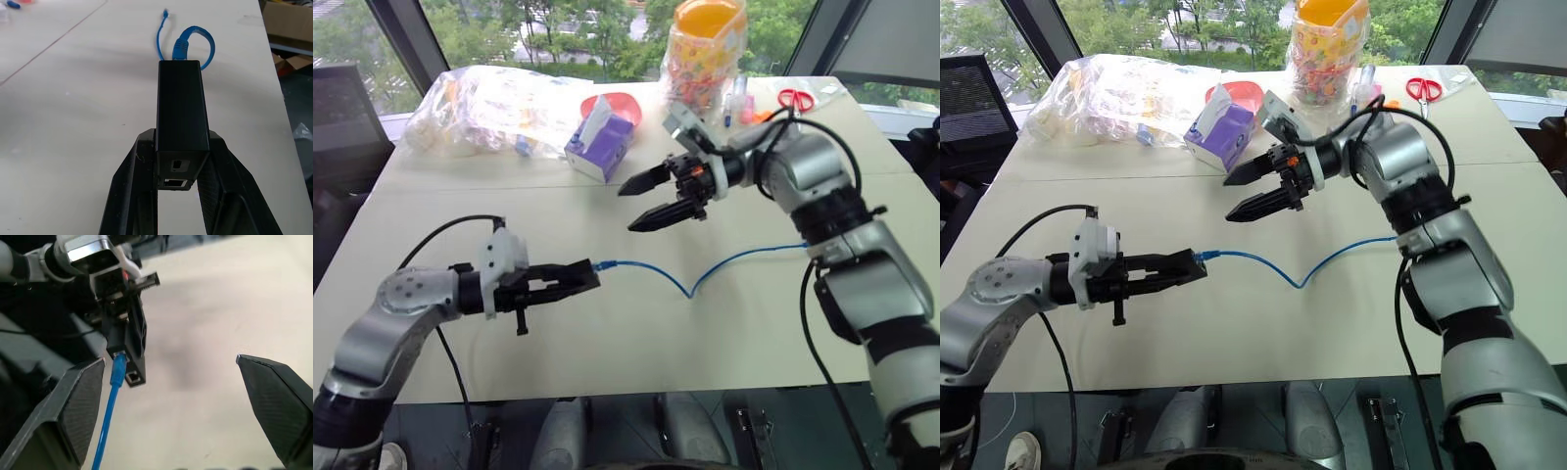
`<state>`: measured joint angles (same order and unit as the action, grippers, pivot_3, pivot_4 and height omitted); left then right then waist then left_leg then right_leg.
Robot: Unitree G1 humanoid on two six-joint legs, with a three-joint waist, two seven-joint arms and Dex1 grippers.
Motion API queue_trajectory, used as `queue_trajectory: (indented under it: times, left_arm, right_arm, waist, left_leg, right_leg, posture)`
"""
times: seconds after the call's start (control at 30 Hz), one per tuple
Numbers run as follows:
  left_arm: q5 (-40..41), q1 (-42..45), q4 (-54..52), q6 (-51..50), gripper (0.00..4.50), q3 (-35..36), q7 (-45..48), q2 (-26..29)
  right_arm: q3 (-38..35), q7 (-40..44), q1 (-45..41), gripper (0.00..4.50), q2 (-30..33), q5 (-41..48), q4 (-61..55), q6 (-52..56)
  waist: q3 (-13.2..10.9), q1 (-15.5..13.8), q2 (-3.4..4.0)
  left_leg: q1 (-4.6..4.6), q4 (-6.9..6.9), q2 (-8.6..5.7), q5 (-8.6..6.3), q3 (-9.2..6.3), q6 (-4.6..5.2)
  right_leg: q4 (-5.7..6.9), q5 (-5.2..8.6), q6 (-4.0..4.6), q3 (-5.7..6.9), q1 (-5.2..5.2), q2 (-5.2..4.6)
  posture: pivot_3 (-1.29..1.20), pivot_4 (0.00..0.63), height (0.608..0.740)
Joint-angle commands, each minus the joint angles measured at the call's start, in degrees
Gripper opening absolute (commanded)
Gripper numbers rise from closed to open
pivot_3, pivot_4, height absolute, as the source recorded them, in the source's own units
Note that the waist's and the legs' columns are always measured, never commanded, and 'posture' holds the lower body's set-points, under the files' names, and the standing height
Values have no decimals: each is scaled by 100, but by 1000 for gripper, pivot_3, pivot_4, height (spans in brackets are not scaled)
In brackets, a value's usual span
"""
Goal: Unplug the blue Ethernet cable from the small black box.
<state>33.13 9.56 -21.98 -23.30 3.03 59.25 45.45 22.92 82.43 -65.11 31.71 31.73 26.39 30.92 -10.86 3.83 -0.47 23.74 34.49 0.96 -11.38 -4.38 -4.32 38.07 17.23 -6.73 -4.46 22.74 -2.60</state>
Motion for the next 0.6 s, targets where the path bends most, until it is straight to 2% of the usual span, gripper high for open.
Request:
queue_trajectory:
  times: [0.03,0.2,0.6]
  left_arm:
    - [-6,222,48,9,488,28,-13,-50]
    - [3,464,209,-40,488,0,-11,-127]
    - [94,636,319,-216,488,100,-43,-204]
  right_arm:
    - [-379,-25,163,4468,85,-49,-789,89]
    - [-691,-665,696,4468,-137,-473,-1499,-536]
    - [-718,-1070,1328,4468,-485,-967,-1962,-849]
  waist:
    - [-1,5,1]
    - [0,11,0]
    - [-1,6,0]
  left_leg:
    - [1,2,0,0,0,0]
    - [2,4,0,0,-1,0]
    - [12,38,0,0,-2,0]
  right_leg:
    - [0,0,0,0,1,0]
    - [3,0,0,0,2,1]
    - [4,-1,-1,1,-7,1]
  posture:
    - [0,150,740]
    - [0,150,740]
    - [0,150,740]
